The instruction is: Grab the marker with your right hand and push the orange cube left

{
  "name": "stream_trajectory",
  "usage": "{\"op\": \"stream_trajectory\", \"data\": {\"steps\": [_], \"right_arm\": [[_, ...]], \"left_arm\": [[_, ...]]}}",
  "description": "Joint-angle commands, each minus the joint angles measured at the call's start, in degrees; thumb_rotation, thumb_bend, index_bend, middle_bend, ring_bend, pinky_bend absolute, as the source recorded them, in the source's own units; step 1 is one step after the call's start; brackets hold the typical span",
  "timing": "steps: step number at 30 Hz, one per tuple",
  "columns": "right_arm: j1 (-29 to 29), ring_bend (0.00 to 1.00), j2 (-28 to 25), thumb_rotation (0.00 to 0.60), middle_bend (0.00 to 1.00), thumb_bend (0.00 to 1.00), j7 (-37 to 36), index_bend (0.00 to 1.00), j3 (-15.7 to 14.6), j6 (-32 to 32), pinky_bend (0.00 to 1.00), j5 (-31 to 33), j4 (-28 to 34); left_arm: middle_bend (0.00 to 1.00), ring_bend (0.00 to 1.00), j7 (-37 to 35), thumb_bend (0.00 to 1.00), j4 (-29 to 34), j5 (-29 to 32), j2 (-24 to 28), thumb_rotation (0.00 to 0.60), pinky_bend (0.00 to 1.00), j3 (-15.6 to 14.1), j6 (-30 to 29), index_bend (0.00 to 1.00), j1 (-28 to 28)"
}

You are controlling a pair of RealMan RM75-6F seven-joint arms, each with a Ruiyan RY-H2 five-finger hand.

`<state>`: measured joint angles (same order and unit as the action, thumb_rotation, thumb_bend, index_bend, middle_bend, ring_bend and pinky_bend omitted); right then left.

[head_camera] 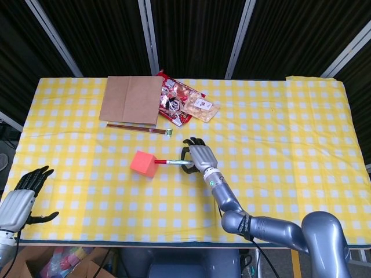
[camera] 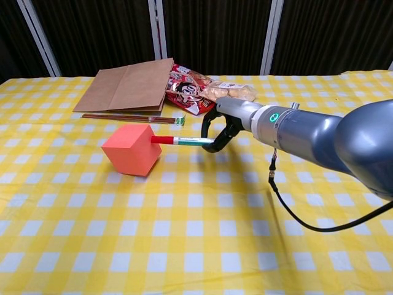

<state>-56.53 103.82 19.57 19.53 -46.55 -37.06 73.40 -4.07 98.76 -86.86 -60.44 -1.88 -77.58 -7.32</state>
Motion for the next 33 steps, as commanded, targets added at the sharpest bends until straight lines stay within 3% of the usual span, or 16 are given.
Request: {"op": "stream_trajectory", "data": {"steps": [1, 14, 33], "right_arm": [[-0.1, 0.0, 0.1, 0.6, 0.17, 0.49, 0.4, 0.6, -0.6, -0.2, 0.0, -0.5, 0.7], [1.5, 0.0, -0.9, 0.6, 0.17, 0.49, 4.7, 0.6, -2.5, -5.2, 0.0, 2.4, -0.4], [0.3, 0.0, 0.6, 0.6, 0.17, 0.49, 5.5, 0.6, -0.8, -3.7, 0.0, 4.2, -0.2]], "left_arm": [[0.0, 0.0, 0.0, 0.0, 0.0, 0.0, 0.0, 0.6, 0.0, 0.0, 0.0, 0.0, 0.0], [0.0, 0.0, -0.3, 0.0, 0.2, -0.1, 0.2, 0.6, 0.0, -0.2, 0.3, 0.0, -0.1], [0.0, 0.0, -0.4, 0.0, 0.6, 0.2, 0.5, 0.6, 0.0, -0.2, 0.7, 0.0, -0.2]]}}
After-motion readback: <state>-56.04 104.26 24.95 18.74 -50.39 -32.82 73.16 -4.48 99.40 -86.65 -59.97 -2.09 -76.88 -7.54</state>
